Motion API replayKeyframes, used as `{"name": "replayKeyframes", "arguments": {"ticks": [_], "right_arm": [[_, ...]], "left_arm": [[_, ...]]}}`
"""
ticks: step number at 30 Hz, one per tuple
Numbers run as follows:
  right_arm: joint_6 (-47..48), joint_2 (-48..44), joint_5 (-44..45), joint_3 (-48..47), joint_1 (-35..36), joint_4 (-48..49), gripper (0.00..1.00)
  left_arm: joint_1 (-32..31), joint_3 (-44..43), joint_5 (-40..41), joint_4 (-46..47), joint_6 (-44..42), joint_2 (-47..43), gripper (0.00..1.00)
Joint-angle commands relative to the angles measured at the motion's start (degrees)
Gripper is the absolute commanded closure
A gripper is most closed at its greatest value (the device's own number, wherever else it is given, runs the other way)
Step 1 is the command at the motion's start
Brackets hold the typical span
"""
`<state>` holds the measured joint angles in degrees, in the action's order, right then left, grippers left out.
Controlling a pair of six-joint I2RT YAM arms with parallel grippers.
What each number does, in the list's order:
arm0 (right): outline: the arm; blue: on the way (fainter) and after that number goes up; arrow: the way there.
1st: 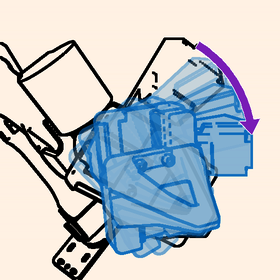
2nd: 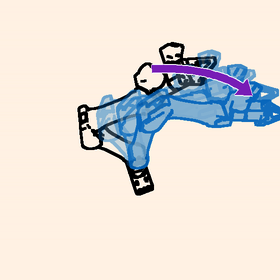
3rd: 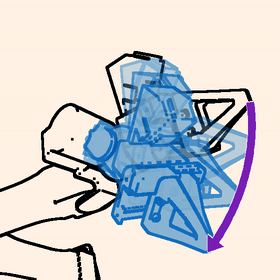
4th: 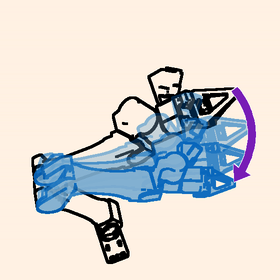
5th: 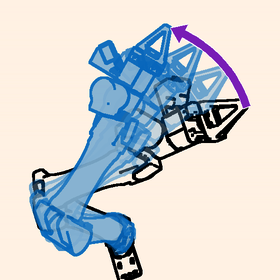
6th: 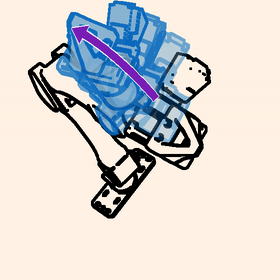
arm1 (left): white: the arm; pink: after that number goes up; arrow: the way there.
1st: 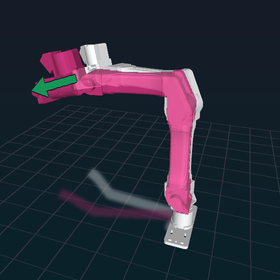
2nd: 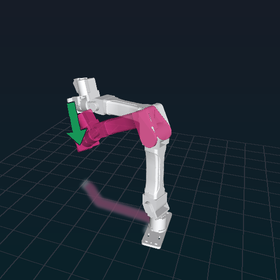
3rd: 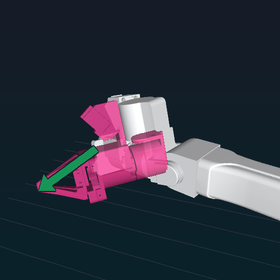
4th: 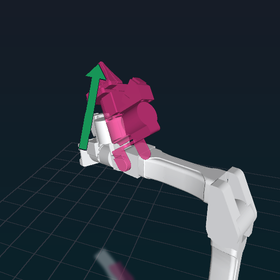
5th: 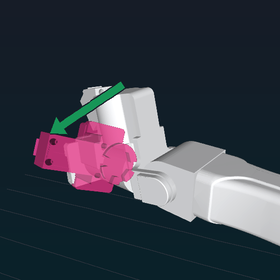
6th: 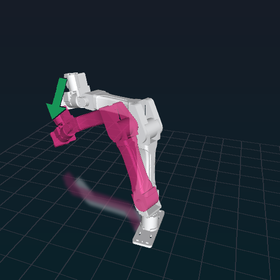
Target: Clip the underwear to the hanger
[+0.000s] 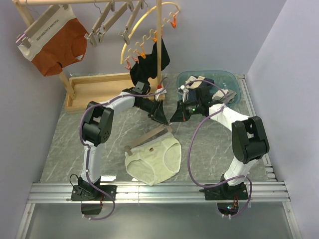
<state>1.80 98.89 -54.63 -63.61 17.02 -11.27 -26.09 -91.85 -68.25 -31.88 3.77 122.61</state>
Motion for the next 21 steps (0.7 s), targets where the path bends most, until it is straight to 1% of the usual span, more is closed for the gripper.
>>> {"name": "replayKeyframes", "arguments": {"ticks": [1,5,6,8,9,11,12,14,19,20,21], "right_arm": [[0.8,-2.4,0.1,-1.1,0.5,0.3,1.00],[0.7,-2.3,-0.1,-1.2,0.6,0.1,1.00],[0.7,-2.3,-0.1,-1.2,0.6,0.0,1.00],[0.7,-2.2,-0.2,-1.2,0.6,0.0,1.00],[0.7,-2.3,-0.2,-1.2,0.7,-0.1,1.00],[0.7,-2.3,-0.2,-1.0,0.7,0.0,1.00],[0.7,-2.3,-0.2,-1.0,0.7,0.0,1.00],[0.6,-2.2,-0.5,-1.1,0.7,0.1,1.00],[0.3,-1.9,-0.8,-1.2,0.7,-0.1,1.00],[0.1,-1.9,-0.8,-1.1,0.7,0.1,1.00],[0.0,-1.9,-0.8,-1.1,0.7,0.0,1.00]], "left_arm": [[-0.5,-0.6,-1.5,0.2,-1.2,-0.7,0.47],[-0.4,-0.8,-2.1,0.3,-1.0,-0.6,0.56],[-0.5,-0.9,-2.2,0.6,-0.9,-0.5,0.61],[-0.5,-0.7,-2.2,1.4,-0.4,-0.6,0.67],[-0.5,-0.5,-2.3,1.6,-0.2,-0.7,0.74],[-0.5,-0.4,-2.8,1.9,-0.1,-0.5,0.81],[-0.5,-0.8,-2.9,1.6,-0.5,-0.5,0.90],[-0.6,-1.0,-2.7,0.8,-1.1,-0.4,0.99],[-0.6,0.3,-2.3,1.6,-1.6,-1.2,1.00],[-0.7,-0.6,-2.2,0.9,-2.3,-1.1,0.97],[-0.8,-1.1,-2.1,-0.9,-2.7,-0.4,0.79]]}}
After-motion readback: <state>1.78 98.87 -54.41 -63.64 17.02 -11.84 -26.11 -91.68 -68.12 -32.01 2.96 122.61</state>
